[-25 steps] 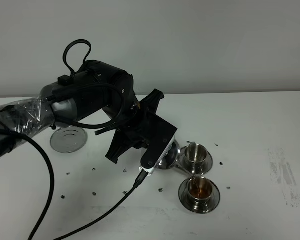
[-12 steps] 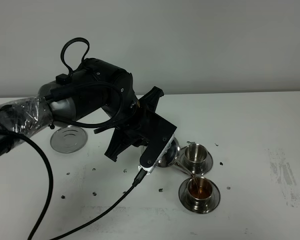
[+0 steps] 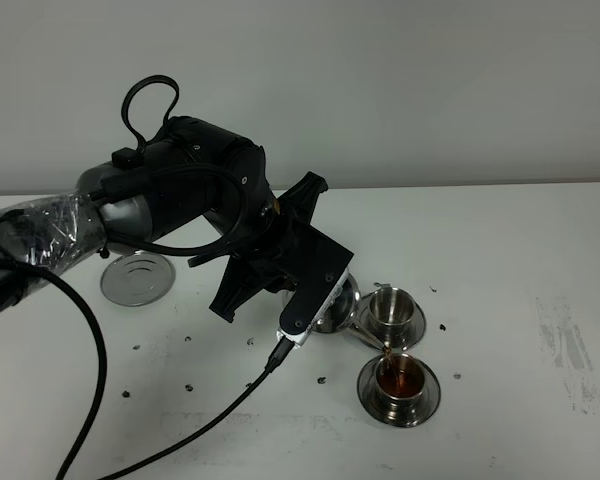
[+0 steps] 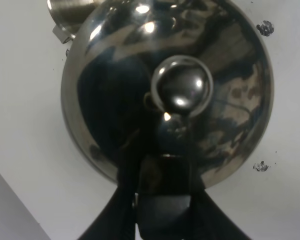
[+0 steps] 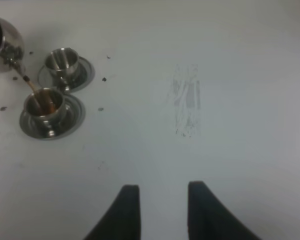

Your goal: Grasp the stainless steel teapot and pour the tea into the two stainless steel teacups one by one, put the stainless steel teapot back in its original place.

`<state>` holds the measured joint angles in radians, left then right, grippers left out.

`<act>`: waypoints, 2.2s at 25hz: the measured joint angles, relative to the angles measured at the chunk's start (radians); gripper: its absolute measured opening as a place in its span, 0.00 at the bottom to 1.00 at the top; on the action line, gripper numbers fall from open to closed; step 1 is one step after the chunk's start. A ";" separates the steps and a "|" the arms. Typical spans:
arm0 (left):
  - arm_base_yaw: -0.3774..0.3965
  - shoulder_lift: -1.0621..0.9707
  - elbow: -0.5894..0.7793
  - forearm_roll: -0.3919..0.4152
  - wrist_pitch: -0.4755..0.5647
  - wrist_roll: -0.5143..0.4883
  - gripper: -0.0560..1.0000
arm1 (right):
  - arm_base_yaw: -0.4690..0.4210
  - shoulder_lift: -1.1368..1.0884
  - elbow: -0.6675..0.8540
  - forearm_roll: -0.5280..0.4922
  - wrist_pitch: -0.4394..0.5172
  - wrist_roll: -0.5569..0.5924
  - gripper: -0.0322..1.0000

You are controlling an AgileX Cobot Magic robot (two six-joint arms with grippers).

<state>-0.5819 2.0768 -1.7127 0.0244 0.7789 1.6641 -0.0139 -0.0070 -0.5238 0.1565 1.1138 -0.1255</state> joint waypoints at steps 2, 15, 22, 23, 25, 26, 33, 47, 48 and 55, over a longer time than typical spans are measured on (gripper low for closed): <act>0.000 0.000 0.000 0.000 0.000 0.000 0.28 | 0.000 0.000 0.000 0.000 0.000 0.000 0.25; 0.000 0.000 0.000 0.003 -0.008 0.001 0.28 | 0.000 0.000 0.000 0.000 0.000 0.000 0.25; 0.000 0.000 0.000 0.005 -0.016 0.016 0.28 | 0.000 0.000 0.000 0.000 0.000 0.000 0.25; 0.000 0.000 0.000 0.007 -0.016 0.017 0.28 | 0.000 0.000 0.000 0.000 0.000 0.000 0.25; 0.000 0.000 0.000 0.010 -0.018 0.018 0.28 | 0.000 0.000 0.000 0.000 0.000 0.000 0.25; -0.001 0.000 0.000 0.016 -0.021 0.019 0.28 | 0.000 0.000 0.000 0.000 0.000 0.000 0.25; -0.012 0.000 0.000 0.033 -0.031 0.020 0.28 | 0.000 0.000 0.000 0.000 0.000 0.000 0.25; -0.021 0.000 0.000 0.050 -0.040 0.021 0.28 | 0.000 0.000 0.000 0.000 0.000 0.000 0.25; -0.021 0.000 0.000 0.050 -0.042 0.021 0.28 | 0.000 0.000 0.000 0.000 0.000 0.000 0.25; -0.021 0.000 0.000 0.051 -0.049 0.020 0.28 | 0.000 0.000 0.000 0.000 0.000 0.000 0.25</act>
<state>-0.6026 2.0768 -1.7127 0.0753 0.7298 1.6838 -0.0139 -0.0070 -0.5238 0.1565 1.1138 -0.1255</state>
